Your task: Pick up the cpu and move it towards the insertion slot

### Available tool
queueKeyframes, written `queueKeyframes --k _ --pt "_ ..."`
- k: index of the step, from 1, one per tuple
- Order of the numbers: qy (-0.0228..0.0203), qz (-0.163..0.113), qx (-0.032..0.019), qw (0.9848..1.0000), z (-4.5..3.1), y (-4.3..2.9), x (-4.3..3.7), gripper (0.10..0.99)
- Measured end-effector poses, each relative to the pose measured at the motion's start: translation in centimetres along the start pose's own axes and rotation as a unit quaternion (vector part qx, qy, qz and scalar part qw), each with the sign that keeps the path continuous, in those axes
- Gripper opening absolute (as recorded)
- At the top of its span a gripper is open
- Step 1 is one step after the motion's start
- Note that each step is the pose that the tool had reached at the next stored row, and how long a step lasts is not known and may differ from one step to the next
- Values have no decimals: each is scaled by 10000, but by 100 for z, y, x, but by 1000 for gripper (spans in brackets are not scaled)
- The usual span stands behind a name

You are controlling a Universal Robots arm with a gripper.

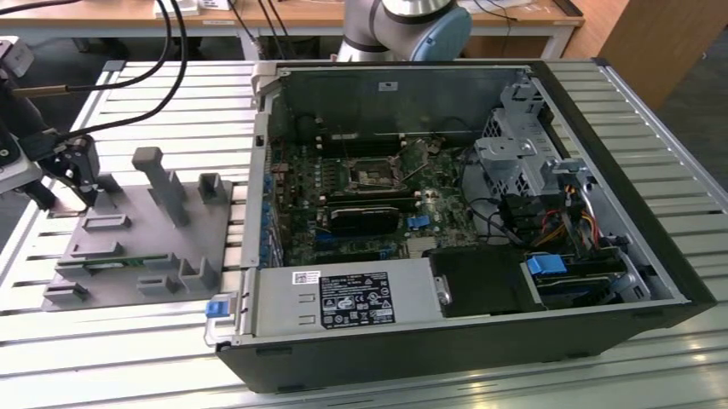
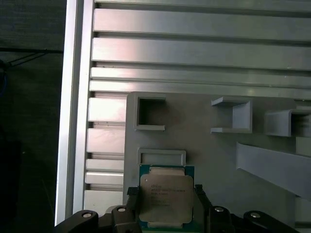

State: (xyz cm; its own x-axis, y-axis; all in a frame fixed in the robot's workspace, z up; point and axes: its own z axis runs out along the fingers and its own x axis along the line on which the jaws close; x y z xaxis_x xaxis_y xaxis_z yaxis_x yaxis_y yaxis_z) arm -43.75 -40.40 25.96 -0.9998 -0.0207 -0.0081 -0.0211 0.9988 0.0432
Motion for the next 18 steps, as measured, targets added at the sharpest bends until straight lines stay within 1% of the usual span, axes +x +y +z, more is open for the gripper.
queueKeyframes --k 18 --pt "0 0 0 10000 -73 4 -1 525"
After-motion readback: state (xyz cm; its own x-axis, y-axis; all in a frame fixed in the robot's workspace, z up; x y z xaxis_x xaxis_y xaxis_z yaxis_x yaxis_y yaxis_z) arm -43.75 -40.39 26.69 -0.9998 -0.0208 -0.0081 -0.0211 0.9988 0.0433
